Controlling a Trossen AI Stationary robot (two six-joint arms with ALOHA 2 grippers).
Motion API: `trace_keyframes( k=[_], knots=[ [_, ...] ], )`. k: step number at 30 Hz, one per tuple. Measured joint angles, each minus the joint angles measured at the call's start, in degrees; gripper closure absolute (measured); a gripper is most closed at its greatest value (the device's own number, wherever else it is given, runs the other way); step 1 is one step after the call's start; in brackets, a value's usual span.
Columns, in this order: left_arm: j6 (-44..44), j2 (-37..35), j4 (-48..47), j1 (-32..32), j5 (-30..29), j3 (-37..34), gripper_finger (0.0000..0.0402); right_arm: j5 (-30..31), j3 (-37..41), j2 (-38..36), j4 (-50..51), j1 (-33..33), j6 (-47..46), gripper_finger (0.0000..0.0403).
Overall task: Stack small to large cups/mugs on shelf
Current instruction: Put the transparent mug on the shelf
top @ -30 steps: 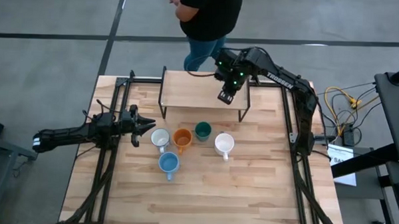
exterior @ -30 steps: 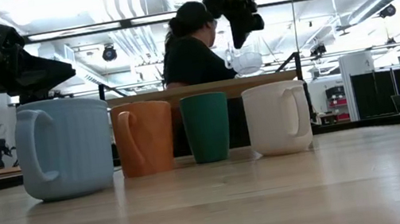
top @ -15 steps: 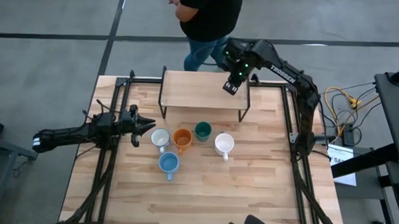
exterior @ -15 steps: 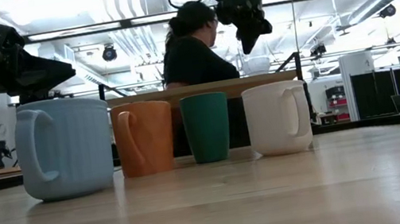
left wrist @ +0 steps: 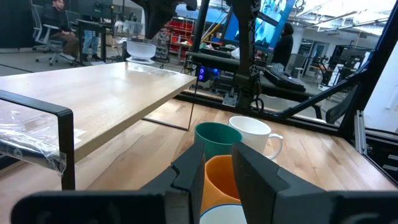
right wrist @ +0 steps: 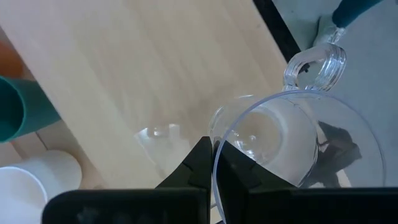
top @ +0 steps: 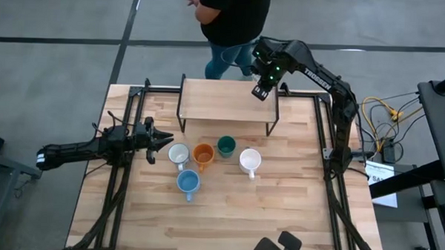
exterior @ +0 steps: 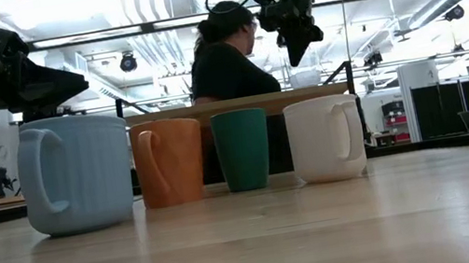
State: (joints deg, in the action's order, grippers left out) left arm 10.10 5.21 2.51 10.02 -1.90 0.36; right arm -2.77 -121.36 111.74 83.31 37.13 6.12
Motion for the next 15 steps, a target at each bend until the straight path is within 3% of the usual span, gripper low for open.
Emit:
trace_keyframes(
  k=[15],
  knots=[
    [-0.01, 0.00, 0.01, -0.02, 0.00, 0.00, 0.0333, -0.14, 0.02, 0.50, -2.08, 1.67, 1.50, 0.0394]
  ],
)
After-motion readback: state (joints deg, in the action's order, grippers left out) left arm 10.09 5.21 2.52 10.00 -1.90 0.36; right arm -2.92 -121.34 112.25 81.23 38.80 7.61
